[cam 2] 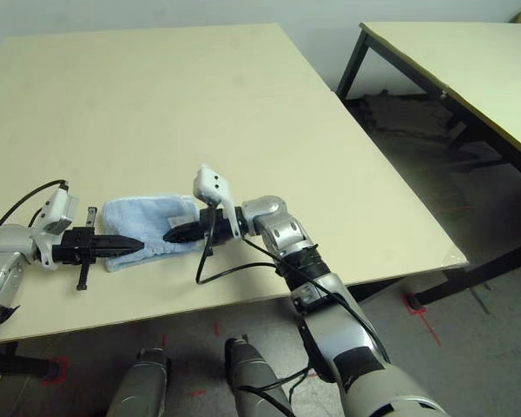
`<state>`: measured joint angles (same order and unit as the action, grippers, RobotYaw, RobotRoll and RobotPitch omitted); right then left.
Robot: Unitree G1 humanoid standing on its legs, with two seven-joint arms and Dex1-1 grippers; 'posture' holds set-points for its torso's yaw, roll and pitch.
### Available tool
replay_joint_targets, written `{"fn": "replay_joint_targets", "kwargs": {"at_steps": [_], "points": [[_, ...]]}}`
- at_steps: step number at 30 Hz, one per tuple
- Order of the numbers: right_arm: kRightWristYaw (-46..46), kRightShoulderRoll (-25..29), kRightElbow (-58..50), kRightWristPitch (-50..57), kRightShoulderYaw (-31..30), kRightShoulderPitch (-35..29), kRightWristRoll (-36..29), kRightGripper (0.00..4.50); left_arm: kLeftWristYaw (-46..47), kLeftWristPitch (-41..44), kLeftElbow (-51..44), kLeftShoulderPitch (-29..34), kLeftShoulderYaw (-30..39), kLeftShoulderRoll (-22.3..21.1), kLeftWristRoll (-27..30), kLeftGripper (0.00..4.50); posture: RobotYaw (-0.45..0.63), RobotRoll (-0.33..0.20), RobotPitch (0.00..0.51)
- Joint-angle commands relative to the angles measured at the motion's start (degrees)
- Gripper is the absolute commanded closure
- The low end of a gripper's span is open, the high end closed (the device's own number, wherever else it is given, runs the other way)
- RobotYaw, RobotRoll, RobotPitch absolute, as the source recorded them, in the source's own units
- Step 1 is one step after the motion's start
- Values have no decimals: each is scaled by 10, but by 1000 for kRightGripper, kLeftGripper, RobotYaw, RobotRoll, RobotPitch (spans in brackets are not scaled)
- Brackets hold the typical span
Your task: Fold the towel and set it aside.
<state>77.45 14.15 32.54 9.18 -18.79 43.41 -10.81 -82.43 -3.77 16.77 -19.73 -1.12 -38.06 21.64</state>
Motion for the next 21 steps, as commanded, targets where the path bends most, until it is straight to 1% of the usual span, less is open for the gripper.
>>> {"fn": "replay_joint_targets", "kwargs": {"at_steps": [1,8,13,15,18,19,21], "points": [[7,17,13,-13,4,-12,12,4500,1,-11,6,16,6,-9,-8,4457,47,0,166],[35,79,-25,21,41,-24,-20,4500,-20,-20,23,51,47,-68,7,4457,55,0,163],[52,112,-87,76,78,-14,-63,4500,-34,-9,16,67,79,-103,24,4457,56,0,164],[50,114,-113,99,86,-8,-77,4500,-33,3,1,64,83,-105,33,4457,58,0,164],[37,104,-150,133,94,5,-97,4500,-12,52,-39,47,88,-95,61,4457,57,0,164],[33,100,-156,138,94,7,-101,4500,0,73,-50,40,90,-88,73,4457,57,0,164],[19,80,-168,148,87,13,-106,4500,48,138,-73,10,100,-55,117,4457,54,0,161]]}}
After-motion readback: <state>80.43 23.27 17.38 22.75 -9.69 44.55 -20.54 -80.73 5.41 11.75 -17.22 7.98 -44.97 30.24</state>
